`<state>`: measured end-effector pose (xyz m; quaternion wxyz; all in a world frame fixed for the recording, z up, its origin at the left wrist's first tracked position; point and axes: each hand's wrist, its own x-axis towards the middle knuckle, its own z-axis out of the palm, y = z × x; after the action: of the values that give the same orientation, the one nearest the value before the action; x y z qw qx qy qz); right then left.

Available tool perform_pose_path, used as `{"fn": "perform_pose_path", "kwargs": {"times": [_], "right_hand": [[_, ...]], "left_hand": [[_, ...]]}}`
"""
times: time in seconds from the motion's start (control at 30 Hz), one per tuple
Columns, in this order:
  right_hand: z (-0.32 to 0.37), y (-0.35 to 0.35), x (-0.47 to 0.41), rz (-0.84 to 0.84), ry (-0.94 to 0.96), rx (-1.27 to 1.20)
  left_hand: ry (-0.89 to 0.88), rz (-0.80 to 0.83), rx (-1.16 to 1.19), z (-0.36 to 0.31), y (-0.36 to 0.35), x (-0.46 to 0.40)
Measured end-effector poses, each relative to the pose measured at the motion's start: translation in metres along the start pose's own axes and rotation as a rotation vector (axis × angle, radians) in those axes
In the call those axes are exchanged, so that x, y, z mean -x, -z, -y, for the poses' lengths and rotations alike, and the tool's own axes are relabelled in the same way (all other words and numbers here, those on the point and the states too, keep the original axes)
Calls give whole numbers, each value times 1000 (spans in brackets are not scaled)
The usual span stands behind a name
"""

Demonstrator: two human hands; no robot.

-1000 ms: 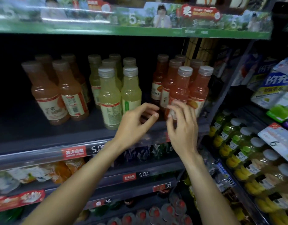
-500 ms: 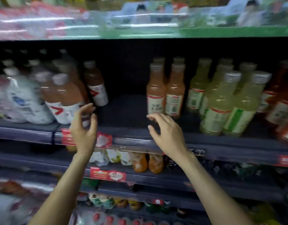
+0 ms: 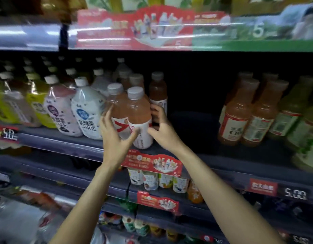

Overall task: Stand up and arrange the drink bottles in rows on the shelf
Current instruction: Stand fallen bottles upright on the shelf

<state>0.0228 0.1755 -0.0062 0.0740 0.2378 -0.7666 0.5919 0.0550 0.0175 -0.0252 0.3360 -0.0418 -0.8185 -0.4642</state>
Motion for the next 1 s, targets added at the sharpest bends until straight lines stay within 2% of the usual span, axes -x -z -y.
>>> {"fn": "perform_pose_path", "kwargs": {"times": [0.17, 0.33, 0.4, 0.53, 0.63, 0.7, 0.77, 0.83, 0.87, 0.9, 1.0], "right_hand": [[1, 11, 0, 9, 5, -24], [13, 16, -39, -269, 125, 276], [14, 11, -59, -236, 117, 337], [11, 0, -77, -37, 31, 269], [5, 1, -72, -99, 12, 258], [6, 6, -61, -142, 3, 286], [8, 17, -44, -187, -18, 312], [10, 32, -23, -232, -20, 304], [11, 41, -11, -250, -20, 287], [13, 49, 0, -264, -13, 277], [16, 71, 29, -331, 24, 309]], "left_hand": [[-21, -19, -90, -8, -13, -11], [-42, -61, -68, -4, -13, -16], [-52, -59, -33, 1, -10, -17], [-33, -33, -17, 5, -8, -19], [-45, -41, -46, 3, -10, -17], [-49, -86, -94, 0, -11, -12], [-83, -203, -141, -7, -14, -4], [-184, -321, -134, -18, -19, 7], [-249, -329, -112, -26, -25, 12], [-311, -293, -83, -32, -32, 17], [-396, -53, -29, -54, -58, 29]]}}
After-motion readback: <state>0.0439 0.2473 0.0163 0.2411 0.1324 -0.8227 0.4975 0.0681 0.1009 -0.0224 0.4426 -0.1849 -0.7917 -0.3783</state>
